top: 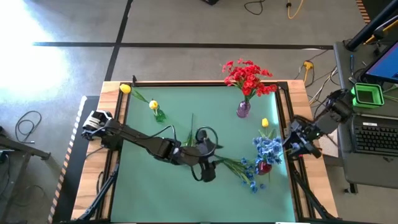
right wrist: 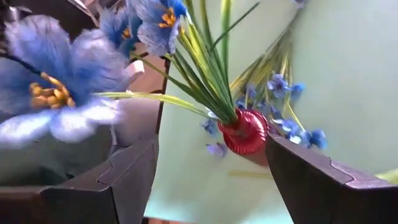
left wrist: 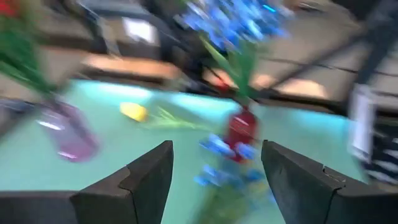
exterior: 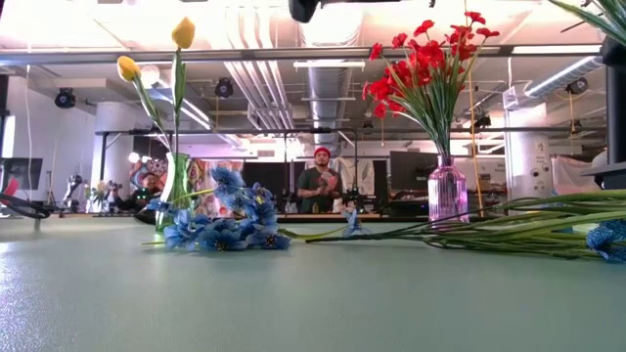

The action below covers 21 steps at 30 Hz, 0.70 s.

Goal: Sort flowers into vase by color
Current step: Put the right blue flower into the red vase

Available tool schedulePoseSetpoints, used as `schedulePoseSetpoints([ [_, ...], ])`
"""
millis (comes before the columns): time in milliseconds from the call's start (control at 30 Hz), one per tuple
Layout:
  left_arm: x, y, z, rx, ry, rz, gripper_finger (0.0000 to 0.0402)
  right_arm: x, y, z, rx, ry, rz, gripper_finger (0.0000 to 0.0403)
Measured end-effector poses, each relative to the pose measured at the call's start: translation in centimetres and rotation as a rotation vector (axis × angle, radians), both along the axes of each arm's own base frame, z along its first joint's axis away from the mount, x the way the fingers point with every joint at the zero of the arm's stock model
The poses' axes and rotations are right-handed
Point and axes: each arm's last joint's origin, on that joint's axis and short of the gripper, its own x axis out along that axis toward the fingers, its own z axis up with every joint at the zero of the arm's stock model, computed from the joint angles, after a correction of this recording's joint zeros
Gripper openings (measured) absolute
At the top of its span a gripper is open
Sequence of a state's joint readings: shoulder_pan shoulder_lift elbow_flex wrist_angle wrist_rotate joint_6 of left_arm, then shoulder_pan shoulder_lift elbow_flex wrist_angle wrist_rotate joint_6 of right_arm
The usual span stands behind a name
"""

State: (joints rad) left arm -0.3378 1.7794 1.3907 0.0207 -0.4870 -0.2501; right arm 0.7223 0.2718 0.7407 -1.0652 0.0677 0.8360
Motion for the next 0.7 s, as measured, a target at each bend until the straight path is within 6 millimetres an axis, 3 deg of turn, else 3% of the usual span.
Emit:
schedulePoseSetpoints([
  [300, 0.9, 0.7, -4.4, -0.116, 0.254, -0.113, 0.0233, -2.1, -1.9, 3.5, 0.051, -0.034, -0.014, 0.0290],
  [500, 2.4, 1.2, -9.0, -0.058, 0.380, -0.126, 0.0233, -3.0, -2.6, 5.3, 0.094, -0.098, -0.014, 0.0288],
  [700, 5.0, 1.7, -12.2, 0.022, 0.464, -0.135, 0.0233, -3.4, -3.1, 6.2, 0.120, -0.130, -0.015, 0.0290],
])
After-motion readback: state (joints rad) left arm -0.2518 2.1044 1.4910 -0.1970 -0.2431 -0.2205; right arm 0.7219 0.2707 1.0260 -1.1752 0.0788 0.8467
